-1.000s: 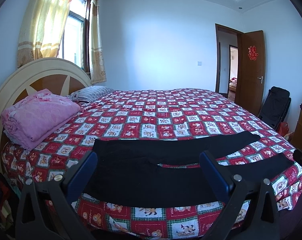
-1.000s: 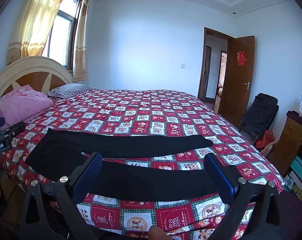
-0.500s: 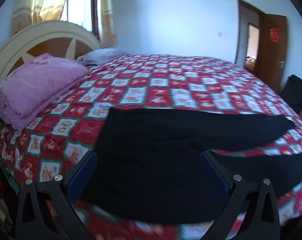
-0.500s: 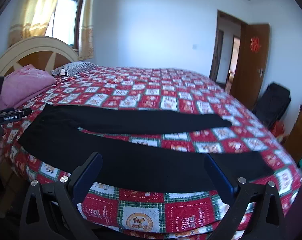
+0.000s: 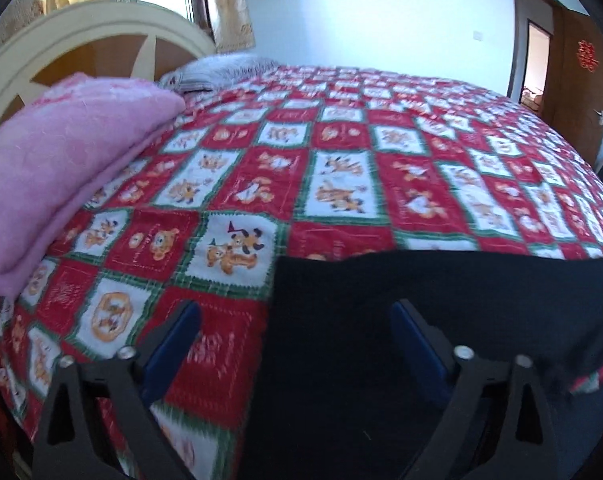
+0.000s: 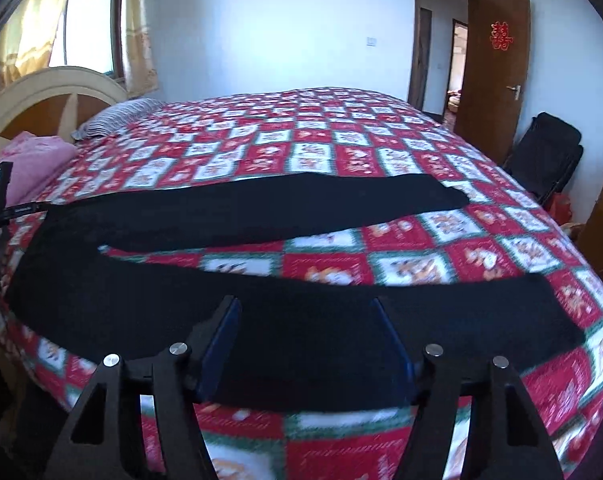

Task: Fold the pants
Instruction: 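Lower both tools onto the black pants and close on the waistband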

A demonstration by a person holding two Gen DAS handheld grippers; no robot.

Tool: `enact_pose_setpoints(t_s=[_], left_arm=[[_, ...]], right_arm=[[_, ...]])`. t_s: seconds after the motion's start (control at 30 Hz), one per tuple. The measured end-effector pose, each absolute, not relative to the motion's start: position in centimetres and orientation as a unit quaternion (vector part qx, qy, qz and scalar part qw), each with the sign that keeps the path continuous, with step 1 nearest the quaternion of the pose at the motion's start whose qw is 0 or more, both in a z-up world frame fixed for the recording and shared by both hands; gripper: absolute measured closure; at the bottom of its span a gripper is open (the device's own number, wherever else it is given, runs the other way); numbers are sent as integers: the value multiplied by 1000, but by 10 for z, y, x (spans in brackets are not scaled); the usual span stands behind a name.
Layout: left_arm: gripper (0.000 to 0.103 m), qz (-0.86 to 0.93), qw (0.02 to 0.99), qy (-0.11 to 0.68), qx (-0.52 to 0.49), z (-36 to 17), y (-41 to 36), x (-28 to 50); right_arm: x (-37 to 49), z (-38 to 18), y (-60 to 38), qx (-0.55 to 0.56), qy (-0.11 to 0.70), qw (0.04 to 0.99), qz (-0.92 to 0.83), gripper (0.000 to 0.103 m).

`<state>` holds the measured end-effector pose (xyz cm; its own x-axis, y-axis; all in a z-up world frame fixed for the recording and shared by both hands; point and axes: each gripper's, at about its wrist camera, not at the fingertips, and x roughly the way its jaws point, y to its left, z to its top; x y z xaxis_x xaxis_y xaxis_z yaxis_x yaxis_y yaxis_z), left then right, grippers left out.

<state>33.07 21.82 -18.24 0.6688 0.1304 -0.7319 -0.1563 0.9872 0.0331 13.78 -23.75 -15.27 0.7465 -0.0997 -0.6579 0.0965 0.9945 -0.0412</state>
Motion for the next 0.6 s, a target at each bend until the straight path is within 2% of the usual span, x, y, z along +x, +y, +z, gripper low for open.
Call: enact_pose_setpoints(t_s=[0.2,0.23,0.3,0.43,0.47,0.6], left_arm=[[31,60,901,429,-29,-206,229,363],[34,50,900,431,-33,-208,228,365],[49,32,898,437,-39,-213,227,370],[61,7,900,434,-31,-210,223,369],[69,-1,900,434,-31,-210,222,370],[75,-17,900,434,-46,-211,224,373]], right_arm=[[170,-157,-256,-20,371,926,-66,35],[175,-158,-260,-17,377,924,-65,38],[189,-160,-271,-11,389,919,-67,41],[218,-159,-307,-8,401,911,-98,45],[224,-160,-314,-6,404,909,-105,46],[249,-161,-349,12,411,901,-140,49]])
